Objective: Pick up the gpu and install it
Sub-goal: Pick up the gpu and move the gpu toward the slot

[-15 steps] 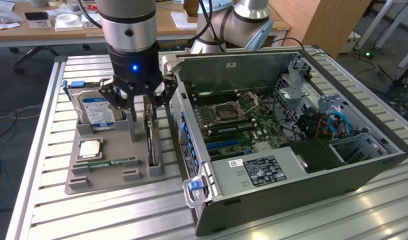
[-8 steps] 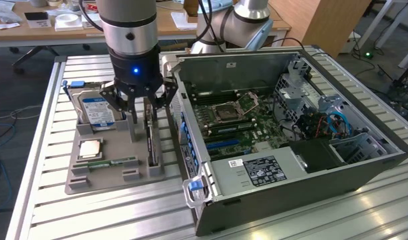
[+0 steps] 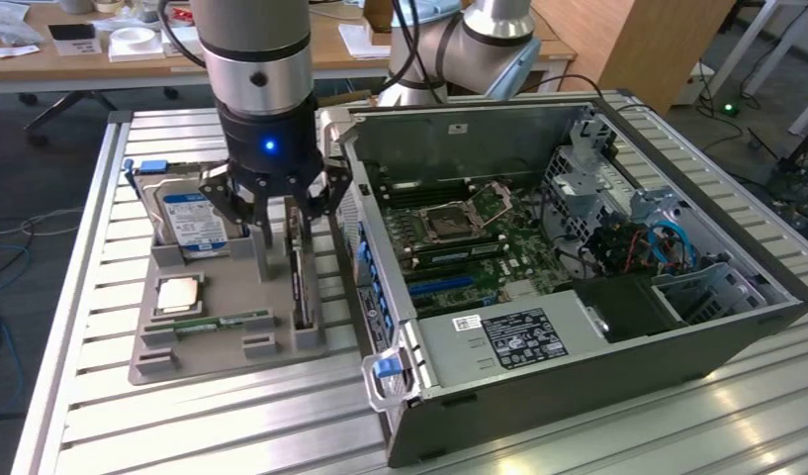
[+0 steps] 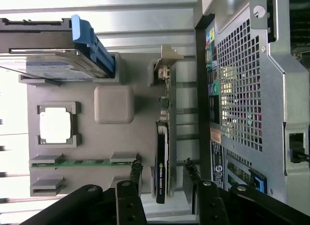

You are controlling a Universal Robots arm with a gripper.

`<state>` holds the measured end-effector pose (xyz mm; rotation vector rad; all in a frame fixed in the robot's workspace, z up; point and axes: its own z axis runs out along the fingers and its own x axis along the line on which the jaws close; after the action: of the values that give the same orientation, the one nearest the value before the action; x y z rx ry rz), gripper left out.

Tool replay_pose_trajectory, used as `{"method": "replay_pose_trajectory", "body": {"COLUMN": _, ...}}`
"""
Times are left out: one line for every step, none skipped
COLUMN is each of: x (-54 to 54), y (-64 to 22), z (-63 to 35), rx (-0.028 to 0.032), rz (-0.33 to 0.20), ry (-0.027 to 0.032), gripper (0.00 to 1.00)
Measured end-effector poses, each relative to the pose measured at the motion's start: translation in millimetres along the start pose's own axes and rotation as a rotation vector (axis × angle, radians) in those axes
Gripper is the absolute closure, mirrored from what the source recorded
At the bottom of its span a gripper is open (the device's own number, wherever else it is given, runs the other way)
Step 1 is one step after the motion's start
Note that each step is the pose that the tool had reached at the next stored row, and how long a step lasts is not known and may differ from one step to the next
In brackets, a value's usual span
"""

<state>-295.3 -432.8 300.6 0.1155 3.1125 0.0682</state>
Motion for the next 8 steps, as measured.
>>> {"method": "replay_pose_trajectory", "body": {"x": 0.0, "y": -0.1, "z": 1.8, "rx": 0.0, "rz": 0.0, "ry": -0.0001, "gripper": 0.53}}
{"method": "replay_pose_trajectory", "body": {"x": 0.1, "y": -0.1, "z": 3.6, "rx": -0.0001, "rz": 0.0, "ry": 0.0, "gripper": 0.53}}
{"method": "replay_pose_trajectory", "body": {"x": 0.1, "y": -0.2, "z": 5.4, "rx": 0.0, "rz": 0.0, "ry": 0.0, "gripper": 0.53}}
{"method": "replay_pose_trajectory", "body": {"x": 0.1, "y": -0.3, "z": 7.2, "rx": 0.0, "rz": 0.0, "ry": 0.0, "gripper": 0.53}}
{"method": "replay_pose_trajectory", "body": {"x": 0.1, "y": -0.4, "z": 9.1, "rx": 0.0, "rz": 0.0, "ry": 0.0, "gripper": 0.53}}
{"method": "replay_pose_trajectory", "body": {"x": 0.1, "y": -0.4, "z": 11.0, "rx": -0.0001, "rz": 0.0, "ry": -0.0001, "gripper": 0.53}}
{"method": "replay_pose_trajectory", "body": {"x": -0.1, "y": -0.5, "z": 12.8, "rx": 0.0, "rz": 0.0, "ry": 0.0, "gripper": 0.53}}
{"method": "replay_pose_trajectory", "body": {"x": -0.2, "y": -0.6, "z": 14.5, "rx": 0.0, "rz": 0.0, "ry": 0.0, "gripper": 0.53}}
